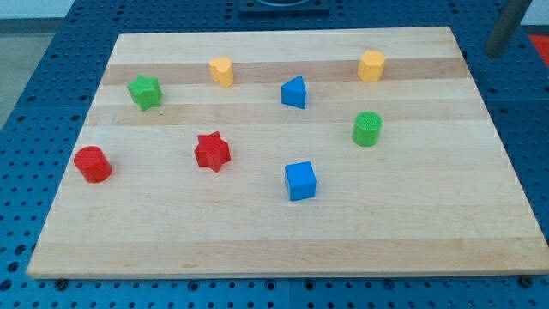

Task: Place blue cube below red star

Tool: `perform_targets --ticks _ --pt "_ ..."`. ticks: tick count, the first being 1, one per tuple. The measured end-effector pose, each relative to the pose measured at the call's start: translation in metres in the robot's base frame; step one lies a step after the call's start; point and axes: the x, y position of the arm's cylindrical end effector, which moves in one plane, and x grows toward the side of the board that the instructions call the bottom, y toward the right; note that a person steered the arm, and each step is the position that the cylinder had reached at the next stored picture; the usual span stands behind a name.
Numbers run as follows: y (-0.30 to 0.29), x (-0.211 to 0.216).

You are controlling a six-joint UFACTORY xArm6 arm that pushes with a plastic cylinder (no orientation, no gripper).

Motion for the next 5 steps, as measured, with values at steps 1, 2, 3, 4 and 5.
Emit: perform_targets --ticks 1,2,3,4,5 --pt "-0.026 0.052" --pt "-0.026 0.119" --pt "-0.021 0.171" --pt "-0.086 0.22" --pt "-0.167 0.254"
